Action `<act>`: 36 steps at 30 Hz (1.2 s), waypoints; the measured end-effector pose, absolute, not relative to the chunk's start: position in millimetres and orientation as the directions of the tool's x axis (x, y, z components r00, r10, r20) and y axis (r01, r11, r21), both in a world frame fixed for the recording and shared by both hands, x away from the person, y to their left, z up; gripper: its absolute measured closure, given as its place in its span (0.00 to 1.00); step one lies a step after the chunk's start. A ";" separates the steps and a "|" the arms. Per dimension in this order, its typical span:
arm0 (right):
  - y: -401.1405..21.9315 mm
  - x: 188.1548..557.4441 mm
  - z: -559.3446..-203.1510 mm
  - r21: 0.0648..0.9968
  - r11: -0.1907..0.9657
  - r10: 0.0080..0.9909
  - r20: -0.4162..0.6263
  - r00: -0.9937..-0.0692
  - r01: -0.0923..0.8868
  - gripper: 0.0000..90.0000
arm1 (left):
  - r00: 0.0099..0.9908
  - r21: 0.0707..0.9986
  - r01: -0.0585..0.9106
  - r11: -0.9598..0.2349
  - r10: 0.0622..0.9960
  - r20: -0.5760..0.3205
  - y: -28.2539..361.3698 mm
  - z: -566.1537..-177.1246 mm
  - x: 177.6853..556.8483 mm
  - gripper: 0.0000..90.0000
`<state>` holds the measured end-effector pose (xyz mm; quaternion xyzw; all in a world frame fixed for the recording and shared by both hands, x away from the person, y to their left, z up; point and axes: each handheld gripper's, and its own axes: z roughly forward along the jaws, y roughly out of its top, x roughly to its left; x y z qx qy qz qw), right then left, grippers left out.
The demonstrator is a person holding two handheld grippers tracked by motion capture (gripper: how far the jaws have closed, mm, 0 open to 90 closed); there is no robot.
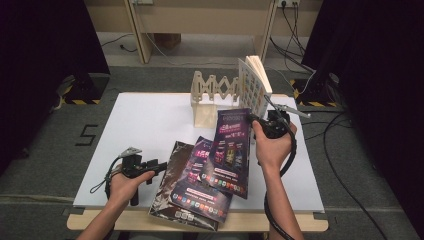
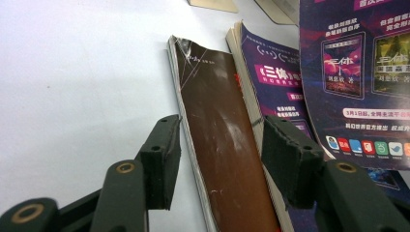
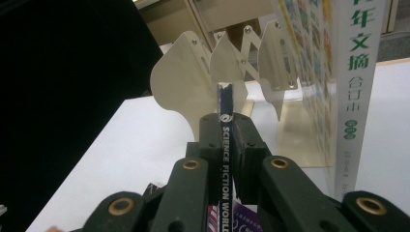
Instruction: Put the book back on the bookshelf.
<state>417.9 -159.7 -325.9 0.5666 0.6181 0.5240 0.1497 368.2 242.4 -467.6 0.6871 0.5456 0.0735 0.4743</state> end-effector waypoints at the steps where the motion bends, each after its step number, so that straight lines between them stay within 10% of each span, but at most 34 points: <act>1: -158.8 418.2 -324.5 0.817 -0.198 0.857 0.412 -0.310 0.541 0.94 | 0.394 0.732 0.680 0.045 0.820 -0.416 242.3 -467.4 368.2 0.53; 36: -146.1 437.4 -292.4 0.875 -0.186 0.877 0.353 -0.326 0.446 0.94 | 0.393 0.731 0.682 0.032 0.826 -0.404 243.8 -467.9 369.0 0.53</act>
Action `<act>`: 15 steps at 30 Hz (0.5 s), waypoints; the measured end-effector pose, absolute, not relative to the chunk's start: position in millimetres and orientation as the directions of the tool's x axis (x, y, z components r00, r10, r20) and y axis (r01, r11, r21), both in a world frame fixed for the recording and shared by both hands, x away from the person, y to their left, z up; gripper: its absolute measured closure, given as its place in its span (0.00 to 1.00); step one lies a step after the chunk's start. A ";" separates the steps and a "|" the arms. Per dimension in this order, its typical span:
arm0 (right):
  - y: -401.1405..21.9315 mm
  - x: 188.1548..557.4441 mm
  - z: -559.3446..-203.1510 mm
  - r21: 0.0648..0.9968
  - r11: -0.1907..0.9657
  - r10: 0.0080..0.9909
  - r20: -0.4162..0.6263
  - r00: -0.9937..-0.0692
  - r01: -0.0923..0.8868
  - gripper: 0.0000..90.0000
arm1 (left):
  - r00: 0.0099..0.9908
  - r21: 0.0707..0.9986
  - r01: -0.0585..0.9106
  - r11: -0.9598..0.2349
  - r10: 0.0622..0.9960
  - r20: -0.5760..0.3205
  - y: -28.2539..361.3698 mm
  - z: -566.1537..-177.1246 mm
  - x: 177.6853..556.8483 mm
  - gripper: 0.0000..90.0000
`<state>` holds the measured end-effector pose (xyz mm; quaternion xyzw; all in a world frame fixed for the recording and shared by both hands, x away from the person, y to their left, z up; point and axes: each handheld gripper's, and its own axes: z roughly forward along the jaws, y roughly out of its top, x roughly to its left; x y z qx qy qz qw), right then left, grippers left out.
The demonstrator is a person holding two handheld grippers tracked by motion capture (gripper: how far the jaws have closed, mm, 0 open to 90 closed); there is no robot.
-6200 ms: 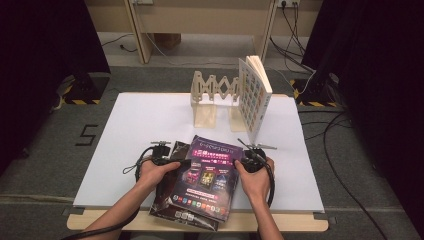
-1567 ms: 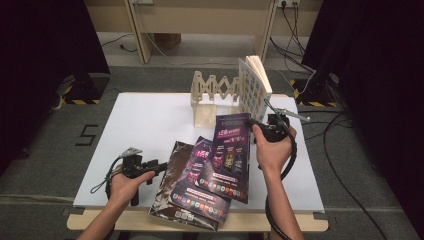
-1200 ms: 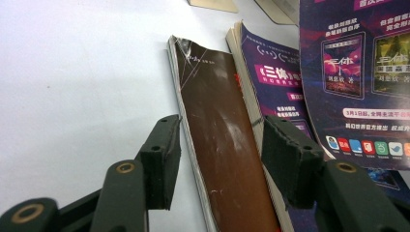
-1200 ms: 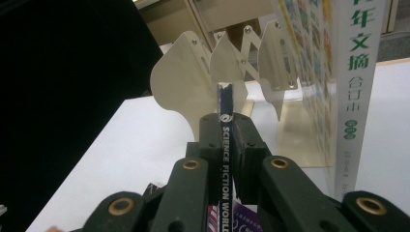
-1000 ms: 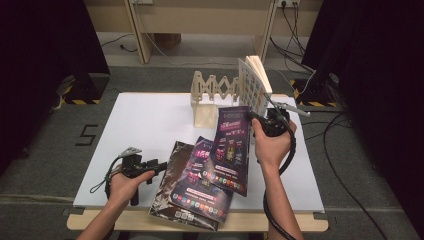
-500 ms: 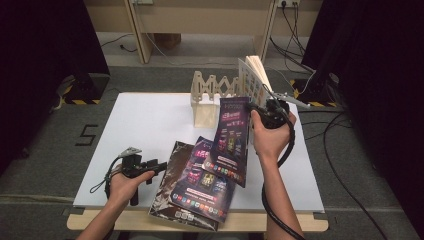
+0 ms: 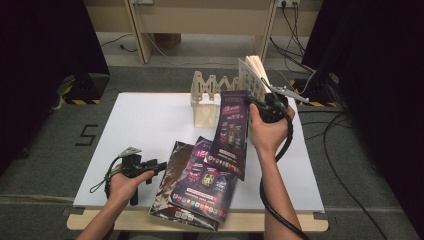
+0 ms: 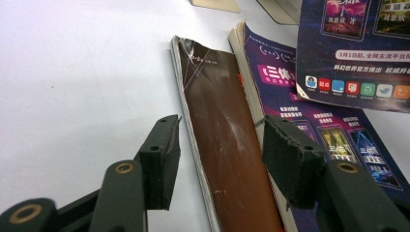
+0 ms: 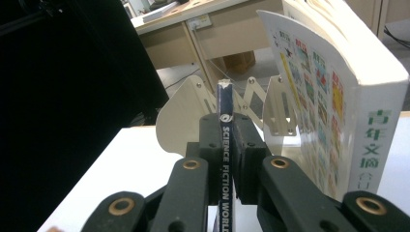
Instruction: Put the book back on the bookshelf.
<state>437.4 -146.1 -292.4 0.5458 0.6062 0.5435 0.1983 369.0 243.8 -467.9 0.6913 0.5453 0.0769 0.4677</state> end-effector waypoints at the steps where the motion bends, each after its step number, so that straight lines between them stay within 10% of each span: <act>1: -146.2 438.2 -291.9 0.879 -0.182 0.879 0.346 -0.328 0.441 0.94 | 0.394 0.731 0.681 0.033 0.826 -0.404 244.1 -467.6 369.0 0.52; 15: -145.5 446.9 -283.8 0.878 -0.208 0.869 0.368 -0.331 0.431 0.94 | 0.393 0.732 0.681 0.036 0.825 -0.406 244.4 -468.7 369.1 0.52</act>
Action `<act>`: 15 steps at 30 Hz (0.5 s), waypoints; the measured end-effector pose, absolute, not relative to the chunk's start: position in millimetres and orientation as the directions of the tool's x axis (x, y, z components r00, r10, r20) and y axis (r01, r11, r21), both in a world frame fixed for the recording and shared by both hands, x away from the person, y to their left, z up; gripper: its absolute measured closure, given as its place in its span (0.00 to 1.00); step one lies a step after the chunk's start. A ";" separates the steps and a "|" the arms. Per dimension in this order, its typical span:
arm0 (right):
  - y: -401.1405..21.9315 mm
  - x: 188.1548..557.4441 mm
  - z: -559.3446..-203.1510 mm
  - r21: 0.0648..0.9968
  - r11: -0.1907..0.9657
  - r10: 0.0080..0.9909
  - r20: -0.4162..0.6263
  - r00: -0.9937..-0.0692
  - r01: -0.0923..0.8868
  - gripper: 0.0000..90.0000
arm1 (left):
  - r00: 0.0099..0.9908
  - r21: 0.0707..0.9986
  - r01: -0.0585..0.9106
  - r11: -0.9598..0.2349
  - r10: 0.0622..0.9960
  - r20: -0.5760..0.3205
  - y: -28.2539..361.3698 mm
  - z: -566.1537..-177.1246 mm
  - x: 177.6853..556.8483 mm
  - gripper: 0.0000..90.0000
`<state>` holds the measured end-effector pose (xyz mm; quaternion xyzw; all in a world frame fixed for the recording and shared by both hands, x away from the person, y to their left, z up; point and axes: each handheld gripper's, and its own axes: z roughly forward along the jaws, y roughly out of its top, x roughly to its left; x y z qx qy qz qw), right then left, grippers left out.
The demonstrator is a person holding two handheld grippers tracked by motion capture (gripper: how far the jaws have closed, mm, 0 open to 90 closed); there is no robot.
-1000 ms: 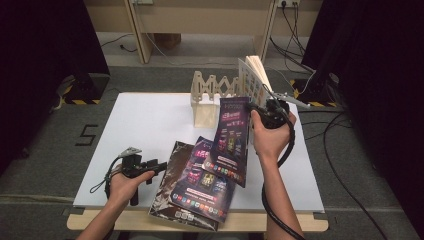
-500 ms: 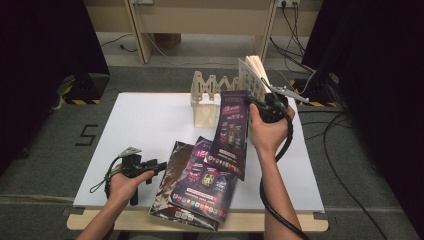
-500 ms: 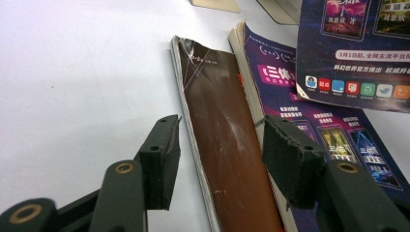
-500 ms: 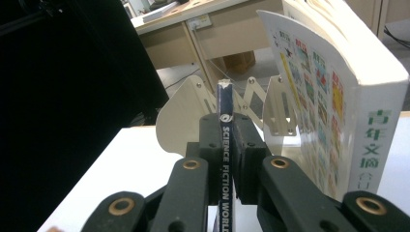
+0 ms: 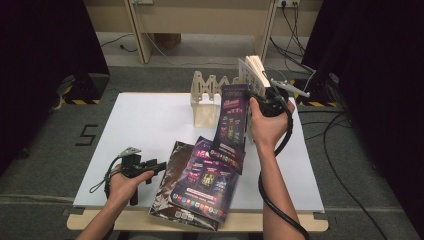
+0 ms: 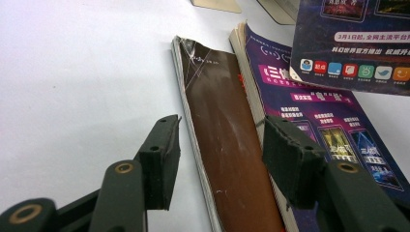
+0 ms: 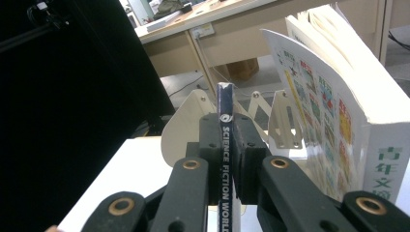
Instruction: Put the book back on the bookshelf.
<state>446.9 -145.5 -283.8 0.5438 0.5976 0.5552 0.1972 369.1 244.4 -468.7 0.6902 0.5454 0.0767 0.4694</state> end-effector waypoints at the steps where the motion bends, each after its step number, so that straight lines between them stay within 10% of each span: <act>1: -145.3 448.0 -283.5 0.880 -0.207 0.870 0.365 -0.331 0.428 0.94 | 0.393 0.731 0.681 0.036 0.825 -0.407 244.2 -468.7 369.0 0.52; 15: -141.1 455.2 -276.7 0.892 -0.204 0.879 0.348 -0.326 0.402 0.94 | 0.393 0.732 0.680 0.034 0.826 -0.404 244.6 -468.2 368.8 0.52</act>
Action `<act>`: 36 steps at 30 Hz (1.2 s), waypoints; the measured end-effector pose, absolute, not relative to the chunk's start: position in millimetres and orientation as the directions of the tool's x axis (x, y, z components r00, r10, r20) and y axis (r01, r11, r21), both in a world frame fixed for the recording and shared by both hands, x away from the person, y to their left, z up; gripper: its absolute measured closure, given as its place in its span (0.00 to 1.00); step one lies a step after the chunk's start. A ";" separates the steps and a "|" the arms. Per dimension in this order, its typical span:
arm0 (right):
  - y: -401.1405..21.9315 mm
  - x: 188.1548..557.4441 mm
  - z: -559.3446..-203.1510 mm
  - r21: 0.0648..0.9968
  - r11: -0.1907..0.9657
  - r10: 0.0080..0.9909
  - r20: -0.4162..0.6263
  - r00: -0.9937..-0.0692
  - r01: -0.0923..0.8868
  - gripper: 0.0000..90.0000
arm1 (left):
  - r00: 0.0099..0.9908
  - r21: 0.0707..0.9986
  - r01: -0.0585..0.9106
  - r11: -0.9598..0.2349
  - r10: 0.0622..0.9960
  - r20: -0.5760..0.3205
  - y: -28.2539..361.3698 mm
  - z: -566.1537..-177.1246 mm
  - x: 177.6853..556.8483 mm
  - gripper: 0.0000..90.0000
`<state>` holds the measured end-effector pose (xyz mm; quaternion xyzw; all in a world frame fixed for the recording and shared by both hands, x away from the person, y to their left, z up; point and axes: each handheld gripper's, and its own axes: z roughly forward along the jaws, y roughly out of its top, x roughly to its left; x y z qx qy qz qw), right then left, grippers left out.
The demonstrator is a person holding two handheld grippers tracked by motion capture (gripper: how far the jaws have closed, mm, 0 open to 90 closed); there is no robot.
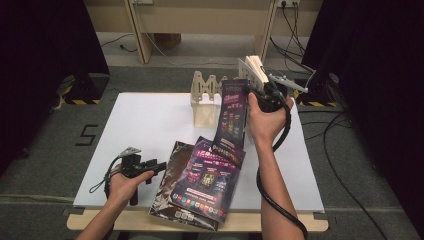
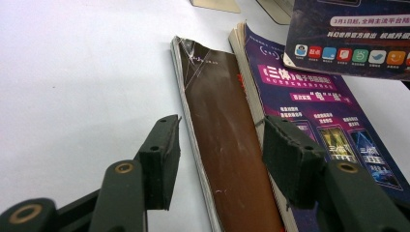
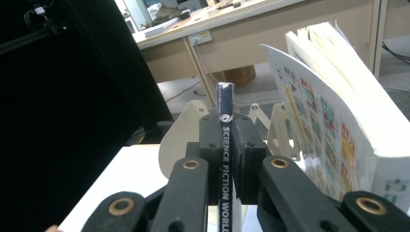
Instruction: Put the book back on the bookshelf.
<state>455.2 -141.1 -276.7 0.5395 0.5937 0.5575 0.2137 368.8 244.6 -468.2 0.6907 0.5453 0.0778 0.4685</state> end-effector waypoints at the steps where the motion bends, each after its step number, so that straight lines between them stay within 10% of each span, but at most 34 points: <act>1: -140.8 455.8 -276.2 0.893 -0.205 0.879 0.347 -0.325 0.401 0.94 | 0.394 0.732 0.680 0.034 0.826 -0.404 244.7 -468.2 368.8 0.52; 36: -127.9 476.9 -261.7 0.923 -0.223 0.893 0.322 -0.314 0.313 0.94 | 0.391 0.727 0.686 0.038 0.823 -0.412 244.5 -470.9 369.3 0.52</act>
